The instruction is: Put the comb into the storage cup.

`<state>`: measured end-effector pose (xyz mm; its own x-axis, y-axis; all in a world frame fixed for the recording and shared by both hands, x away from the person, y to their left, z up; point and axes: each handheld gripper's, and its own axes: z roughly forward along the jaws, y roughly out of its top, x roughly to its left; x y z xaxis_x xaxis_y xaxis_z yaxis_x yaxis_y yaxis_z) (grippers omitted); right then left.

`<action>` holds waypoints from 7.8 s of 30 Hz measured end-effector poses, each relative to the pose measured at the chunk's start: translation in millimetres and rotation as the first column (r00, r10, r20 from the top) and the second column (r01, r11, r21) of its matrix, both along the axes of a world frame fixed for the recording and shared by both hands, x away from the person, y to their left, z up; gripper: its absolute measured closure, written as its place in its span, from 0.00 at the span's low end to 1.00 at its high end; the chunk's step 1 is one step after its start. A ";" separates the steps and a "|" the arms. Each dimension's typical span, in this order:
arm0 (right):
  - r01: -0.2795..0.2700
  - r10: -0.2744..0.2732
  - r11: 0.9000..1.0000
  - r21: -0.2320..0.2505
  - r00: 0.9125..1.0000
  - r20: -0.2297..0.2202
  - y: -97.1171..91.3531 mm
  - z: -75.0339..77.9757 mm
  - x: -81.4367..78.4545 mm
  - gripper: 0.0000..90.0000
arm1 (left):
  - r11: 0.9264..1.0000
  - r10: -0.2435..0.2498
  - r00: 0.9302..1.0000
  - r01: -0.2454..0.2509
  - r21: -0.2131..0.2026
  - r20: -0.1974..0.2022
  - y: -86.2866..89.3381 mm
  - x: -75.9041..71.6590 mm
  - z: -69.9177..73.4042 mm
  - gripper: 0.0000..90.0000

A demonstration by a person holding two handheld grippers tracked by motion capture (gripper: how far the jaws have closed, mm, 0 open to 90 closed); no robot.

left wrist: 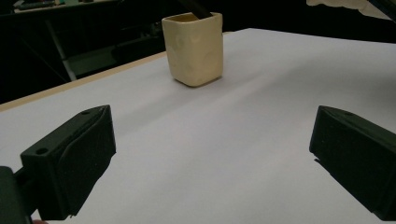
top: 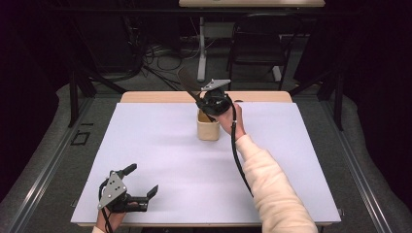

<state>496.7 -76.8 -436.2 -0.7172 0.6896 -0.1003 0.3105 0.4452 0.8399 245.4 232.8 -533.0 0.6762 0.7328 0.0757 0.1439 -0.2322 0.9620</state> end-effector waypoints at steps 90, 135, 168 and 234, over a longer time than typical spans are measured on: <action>0.011 -0.015 0.999 -0.044 0.994 -0.106 -18.6 -17.5 -16.1 0.44 | 1.000 0.002 1.000 -0.002 0.004 -0.001 -0.6 0.1 -0.2 0.00; -0.098 0.096 0.995 -0.009 0.987 -0.131 -70.0 -5.9 -72.2 0.00 | 1.000 0.001 1.000 -0.001 0.014 -0.004 -1.0 -0.5 -0.7 0.00; -0.090 0.076 0.992 -0.086 0.986 -0.149 -109.7 -29.9 -120.7 0.00 | 1.000 -0.002 1.000 0.002 0.015 -0.008 -1.5 -0.8 -1.0 0.00; -0.052 0.049 0.997 -0.060 0.997 -0.059 -151.1 -76.9 -203.3 0.00 | 1.000 -0.001 1.000 0.001 0.013 -0.006 -1.2 -1.5 -0.9 0.00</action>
